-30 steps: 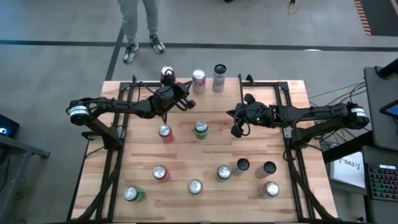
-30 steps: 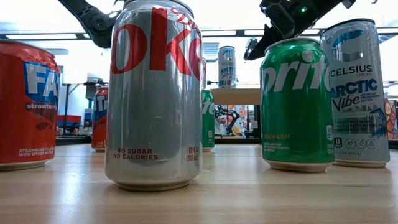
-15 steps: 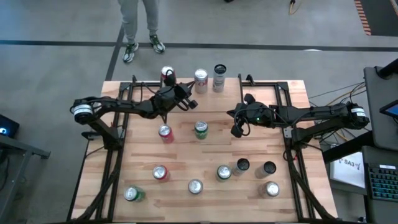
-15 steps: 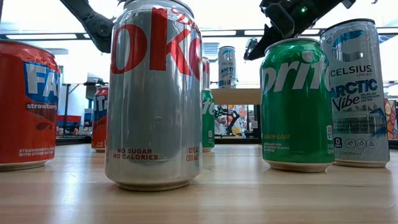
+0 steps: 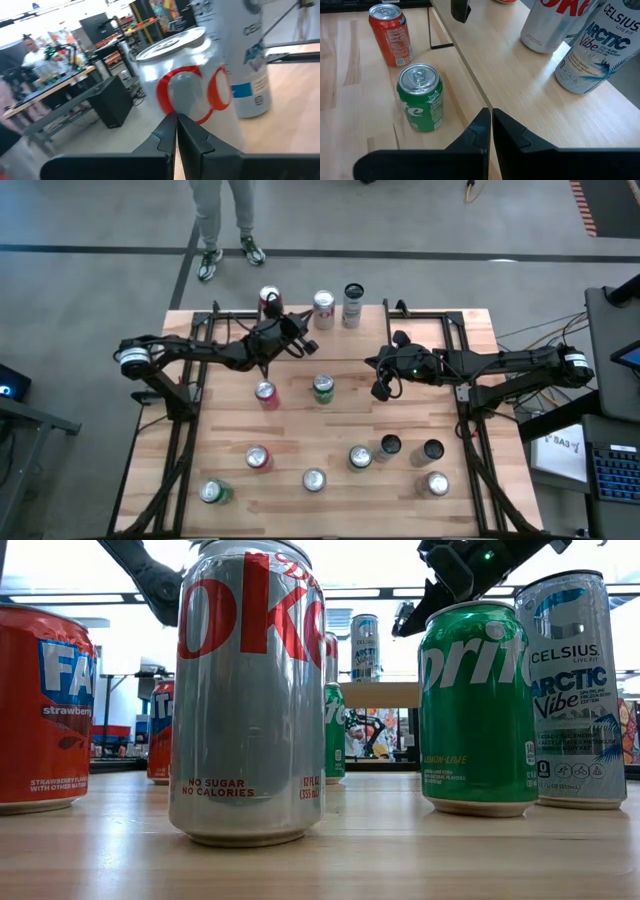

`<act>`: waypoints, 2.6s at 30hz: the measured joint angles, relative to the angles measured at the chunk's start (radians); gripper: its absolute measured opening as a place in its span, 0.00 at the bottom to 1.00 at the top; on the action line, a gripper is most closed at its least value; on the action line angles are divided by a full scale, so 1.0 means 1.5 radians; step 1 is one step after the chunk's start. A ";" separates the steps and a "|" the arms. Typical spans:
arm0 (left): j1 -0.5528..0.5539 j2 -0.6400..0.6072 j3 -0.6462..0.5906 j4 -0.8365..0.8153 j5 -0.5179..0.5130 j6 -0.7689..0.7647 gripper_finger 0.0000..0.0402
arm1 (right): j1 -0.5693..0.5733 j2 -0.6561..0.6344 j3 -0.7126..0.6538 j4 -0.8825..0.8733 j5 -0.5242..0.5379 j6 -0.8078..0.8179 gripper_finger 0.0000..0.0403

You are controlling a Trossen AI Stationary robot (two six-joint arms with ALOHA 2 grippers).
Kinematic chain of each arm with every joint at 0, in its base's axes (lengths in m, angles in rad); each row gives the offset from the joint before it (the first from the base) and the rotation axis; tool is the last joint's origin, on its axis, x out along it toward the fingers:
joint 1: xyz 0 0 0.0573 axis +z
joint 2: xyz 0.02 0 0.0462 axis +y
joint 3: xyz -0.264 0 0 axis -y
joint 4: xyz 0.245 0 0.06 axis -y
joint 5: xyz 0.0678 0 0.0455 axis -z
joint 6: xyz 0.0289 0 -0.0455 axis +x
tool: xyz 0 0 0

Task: Place canned beverage on shelf
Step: Put the silver soda can on the shelf

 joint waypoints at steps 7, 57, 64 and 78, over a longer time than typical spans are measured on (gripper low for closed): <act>-0.032 -0.022 0.000 -0.047 -0.059 0.011 0.00 | 0.000 0.000 0.000 0.000 0.000 0.000 0.02; -0.104 -0.632 -0.228 -0.193 0.036 0.128 0.00 | -0.216 0.532 0.880 -0.383 -0.034 -0.073 0.02; -0.104 -0.639 -0.233 -0.193 0.035 0.126 0.00 | -0.222 0.576 0.934 -0.419 -0.036 -0.083 0.02; -0.104 -0.615 -0.232 -0.192 0.035 0.127 0.00 | -0.220 0.582 0.936 -0.456 -0.040 -0.073 0.02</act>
